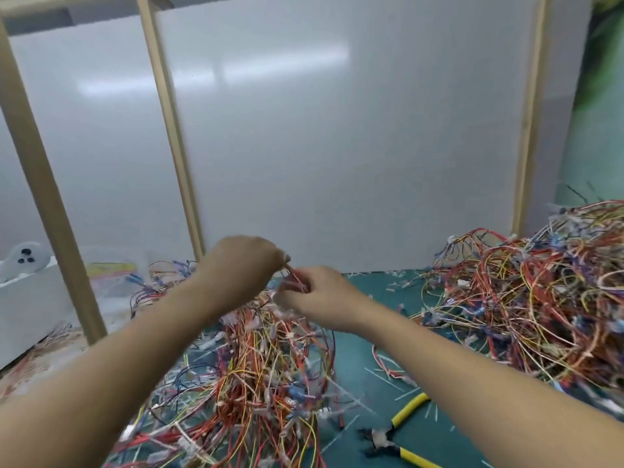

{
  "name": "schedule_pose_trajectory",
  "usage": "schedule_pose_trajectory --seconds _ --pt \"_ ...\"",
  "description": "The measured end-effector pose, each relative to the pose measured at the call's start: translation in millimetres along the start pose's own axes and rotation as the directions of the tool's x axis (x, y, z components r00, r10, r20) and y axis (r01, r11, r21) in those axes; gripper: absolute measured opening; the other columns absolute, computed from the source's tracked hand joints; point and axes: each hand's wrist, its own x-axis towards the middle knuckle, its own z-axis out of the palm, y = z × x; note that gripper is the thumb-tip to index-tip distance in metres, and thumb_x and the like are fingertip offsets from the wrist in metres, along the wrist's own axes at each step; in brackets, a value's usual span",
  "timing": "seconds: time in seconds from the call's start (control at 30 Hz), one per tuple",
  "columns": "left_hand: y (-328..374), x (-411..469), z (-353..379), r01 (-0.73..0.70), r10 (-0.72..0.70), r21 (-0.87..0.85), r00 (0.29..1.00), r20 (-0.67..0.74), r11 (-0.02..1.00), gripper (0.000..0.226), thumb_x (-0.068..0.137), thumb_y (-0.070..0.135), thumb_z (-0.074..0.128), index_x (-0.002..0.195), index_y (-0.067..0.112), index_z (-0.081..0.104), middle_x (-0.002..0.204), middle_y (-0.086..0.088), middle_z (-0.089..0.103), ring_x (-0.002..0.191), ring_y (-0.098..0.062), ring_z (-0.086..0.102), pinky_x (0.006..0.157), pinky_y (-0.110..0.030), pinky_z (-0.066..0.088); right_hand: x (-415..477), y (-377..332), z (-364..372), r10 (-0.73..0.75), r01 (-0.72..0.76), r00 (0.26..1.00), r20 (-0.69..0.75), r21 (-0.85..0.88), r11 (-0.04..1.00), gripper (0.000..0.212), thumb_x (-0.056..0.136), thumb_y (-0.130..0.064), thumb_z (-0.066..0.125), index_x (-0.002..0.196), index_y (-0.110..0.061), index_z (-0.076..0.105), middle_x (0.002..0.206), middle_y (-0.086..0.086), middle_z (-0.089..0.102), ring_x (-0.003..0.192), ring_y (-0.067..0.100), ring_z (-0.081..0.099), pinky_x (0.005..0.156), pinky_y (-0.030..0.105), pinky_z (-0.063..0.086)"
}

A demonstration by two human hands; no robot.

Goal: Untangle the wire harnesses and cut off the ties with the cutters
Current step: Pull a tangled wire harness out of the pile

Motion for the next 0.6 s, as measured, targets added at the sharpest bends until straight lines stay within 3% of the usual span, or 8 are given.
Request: schedule_pose_trajectory --seconds 0.07,0.13,0.2,0.27,0.37,0.43,0.53,0.6 --pt "22.9 -7.2 4.3 0.096 -0.067 -0.296 0.992 0.105 0.950 0.031 0.100 0.019 0.051 0.126 0.028 0.064 0.117 0.006 0.068 0.098 -0.015 0.067 0.082 -0.035 0.056 -2.0 10.8 6.0 0.050 -0.054 0.998 0.050 0.075 0.996 0.027 0.095 -0.027 0.057 0.072 -0.017 0.064 0.067 0.004 0.069 0.059 0.020 0.065 0.059 0.034 0.051" --pt "37.6 -31.1 14.8 0.192 -0.192 -0.573 0.980 0.061 0.797 0.040 0.100 0.023 0.050 0.140 0.024 0.053 0.128 0.008 0.058 0.101 -0.013 0.063 0.089 -0.036 0.053 -9.4 29.1 3.5 0.136 -0.147 0.988 0.070 0.176 0.973 0.036 0.100 -0.027 0.052 0.077 -0.002 0.065 0.060 0.008 0.065 0.049 0.021 0.063 0.050 0.032 0.052" --pt "51.4 -55.7 25.3 0.125 -0.262 -0.563 0.951 -0.168 0.817 0.038 0.097 0.030 0.050 0.134 0.022 0.055 0.120 0.006 0.057 0.094 -0.013 0.061 0.083 -0.036 0.053 -13.6 48.6 -3.8 0.182 -0.184 0.983 0.032 0.183 0.966 0.035 0.100 -0.027 0.051 0.087 0.001 0.068 0.057 0.010 0.059 0.046 0.020 0.058 0.051 0.034 0.050" --pt "64.1 -73.7 40.7 0.077 -0.257 -0.509 0.920 -0.295 0.858 0.026 0.093 0.034 0.050 0.112 0.022 0.063 0.105 0.005 0.059 0.090 -0.017 0.058 0.077 -0.038 0.051 -15.1 62.4 -7.0 0.193 -0.190 0.981 -0.010 0.142 0.971 0.029 0.099 -0.027 0.054 0.089 -0.006 0.072 0.057 0.007 0.057 0.046 0.015 0.056 0.057 0.035 0.048" --pt "71.8 -85.8 64.7 0.324 -0.347 -0.552 0.936 0.067 0.768 0.037 0.094 0.048 0.052 0.125 0.029 0.056 0.125 0.008 0.054 0.111 -0.015 0.055 0.094 -0.037 0.047 -11.1 62.3 -4.0 0.221 -0.224 0.975 0.040 0.149 0.963 0.016 0.096 -0.021 0.057 0.091 -0.023 0.072 0.066 -0.004 0.066 0.050 0.003 0.059 0.065 0.033 0.049" --pt "72.9 -90.4 79.8 0.361 -0.249 -0.561 0.931 0.268 0.745 0.050 0.095 0.051 0.050 0.140 0.031 0.046 0.142 0.013 0.047 0.126 -0.012 0.049 0.107 -0.032 0.042 -3.2 49.9 -1.8 0.251 -0.288 0.950 0.184 0.213 0.934 0.025 0.091 -0.022 0.050 0.100 -0.028 0.073 0.082 0.002 0.071 0.065 0.011 0.061 0.064 0.029 0.047" --pt "78.8 -92.9 87.9 0.199 -0.072 -0.541 0.966 0.247 0.817 0.046 0.096 0.049 0.041 0.137 0.030 0.053 0.143 0.014 0.051 0.127 -0.014 0.052 0.104 -0.030 0.042 12.6 28.7 1.4 0.328 -0.412 0.899 0.291 0.309 0.857 0.047 0.088 -0.045 0.038 0.102 -0.015 0.071 0.099 0.009 0.066 0.081 0.022 0.055 0.068 0.031 0.042" --pt "79.8 -95.1 89.6 0.138 -0.032 -0.458 0.972 0.231 0.878 0.048 0.097 0.049 0.033 0.136 0.030 0.055 0.141 0.012 0.054 0.124 -0.014 0.052 0.104 -0.032 0.042 23.4 19.4 8.2 0.351 -0.360 0.914 0.202 0.012 0.933 0.061 0.097 -0.056 0.034 0.095 -0.008 0.073 0.102 0.008 0.066 0.084 0.022 0.056 0.073 0.033 0.045"
